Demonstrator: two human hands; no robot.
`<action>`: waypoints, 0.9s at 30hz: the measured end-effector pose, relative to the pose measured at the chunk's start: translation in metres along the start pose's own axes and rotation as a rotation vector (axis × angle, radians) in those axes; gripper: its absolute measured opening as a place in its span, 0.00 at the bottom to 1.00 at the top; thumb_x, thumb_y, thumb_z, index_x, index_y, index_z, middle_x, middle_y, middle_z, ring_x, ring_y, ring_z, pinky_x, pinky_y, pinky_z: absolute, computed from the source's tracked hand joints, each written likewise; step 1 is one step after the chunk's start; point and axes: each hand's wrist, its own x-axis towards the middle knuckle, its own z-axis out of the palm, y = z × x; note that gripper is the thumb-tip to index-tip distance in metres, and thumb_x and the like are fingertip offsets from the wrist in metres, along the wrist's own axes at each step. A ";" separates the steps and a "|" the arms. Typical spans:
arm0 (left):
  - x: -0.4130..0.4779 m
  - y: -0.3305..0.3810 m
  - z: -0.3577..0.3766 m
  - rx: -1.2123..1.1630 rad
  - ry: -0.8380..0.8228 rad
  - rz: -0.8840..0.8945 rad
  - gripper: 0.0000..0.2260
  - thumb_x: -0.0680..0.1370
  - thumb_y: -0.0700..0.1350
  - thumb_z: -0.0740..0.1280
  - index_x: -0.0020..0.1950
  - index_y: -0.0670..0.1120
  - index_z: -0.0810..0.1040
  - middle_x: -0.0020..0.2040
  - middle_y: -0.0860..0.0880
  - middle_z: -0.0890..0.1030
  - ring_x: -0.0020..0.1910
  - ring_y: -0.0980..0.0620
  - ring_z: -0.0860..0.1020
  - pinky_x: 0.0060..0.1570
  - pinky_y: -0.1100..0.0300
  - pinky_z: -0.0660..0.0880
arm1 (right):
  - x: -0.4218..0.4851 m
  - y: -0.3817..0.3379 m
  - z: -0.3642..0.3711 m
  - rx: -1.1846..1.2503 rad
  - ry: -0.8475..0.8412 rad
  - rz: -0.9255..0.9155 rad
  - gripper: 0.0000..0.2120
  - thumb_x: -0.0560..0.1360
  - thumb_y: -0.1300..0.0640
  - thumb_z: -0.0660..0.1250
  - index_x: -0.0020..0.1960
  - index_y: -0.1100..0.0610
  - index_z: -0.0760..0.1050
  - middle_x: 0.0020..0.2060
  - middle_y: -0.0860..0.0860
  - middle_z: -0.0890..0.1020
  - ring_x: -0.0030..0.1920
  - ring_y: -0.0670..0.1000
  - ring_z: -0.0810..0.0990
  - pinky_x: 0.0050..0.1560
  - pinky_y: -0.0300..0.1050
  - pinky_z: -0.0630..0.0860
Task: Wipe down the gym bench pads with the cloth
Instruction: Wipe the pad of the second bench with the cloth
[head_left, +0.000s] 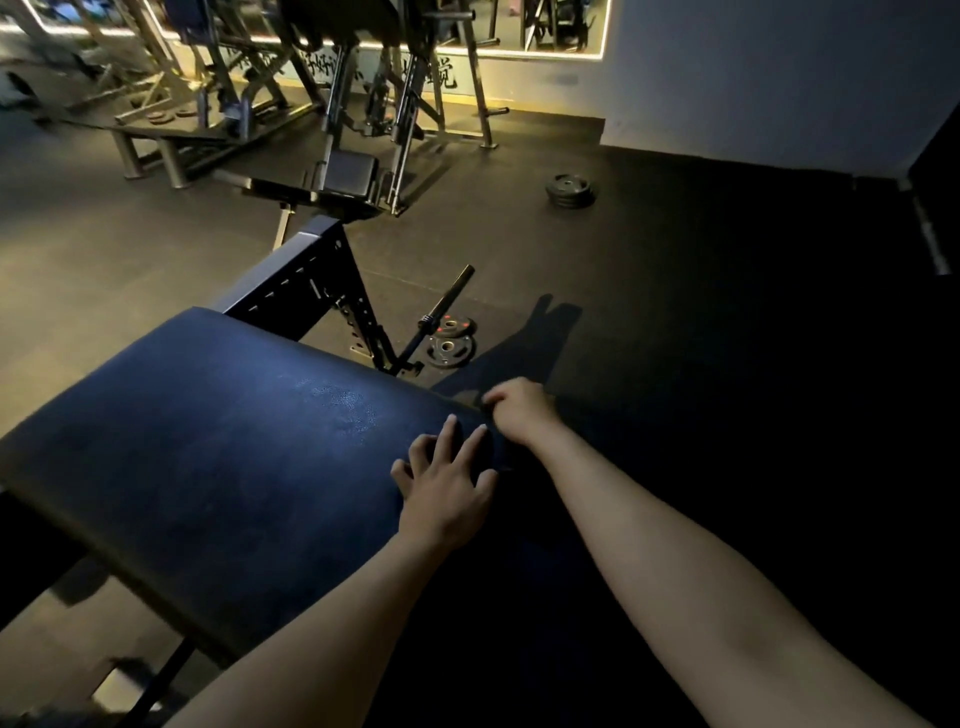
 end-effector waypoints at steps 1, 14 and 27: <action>0.000 0.000 0.000 0.000 0.006 0.008 0.26 0.79 0.61 0.53 0.78 0.62 0.56 0.82 0.52 0.49 0.76 0.48 0.46 0.69 0.41 0.47 | 0.000 -0.016 0.006 0.004 0.013 -0.047 0.15 0.77 0.61 0.61 0.58 0.52 0.83 0.61 0.53 0.81 0.65 0.58 0.76 0.66 0.49 0.70; 0.000 -0.005 -0.005 -0.018 -0.053 0.030 0.27 0.80 0.58 0.56 0.79 0.64 0.54 0.83 0.52 0.46 0.77 0.46 0.45 0.70 0.41 0.47 | -0.067 0.084 -0.028 -0.206 0.288 0.419 0.14 0.78 0.62 0.61 0.60 0.56 0.81 0.61 0.57 0.79 0.61 0.61 0.77 0.59 0.53 0.75; -0.008 -0.022 -0.002 0.038 -0.073 0.125 0.27 0.83 0.60 0.50 0.82 0.58 0.52 0.83 0.50 0.46 0.81 0.47 0.43 0.74 0.44 0.45 | -0.053 -0.019 0.036 -0.045 0.320 -0.137 0.17 0.80 0.63 0.58 0.68 0.59 0.74 0.66 0.54 0.75 0.68 0.55 0.67 0.70 0.47 0.64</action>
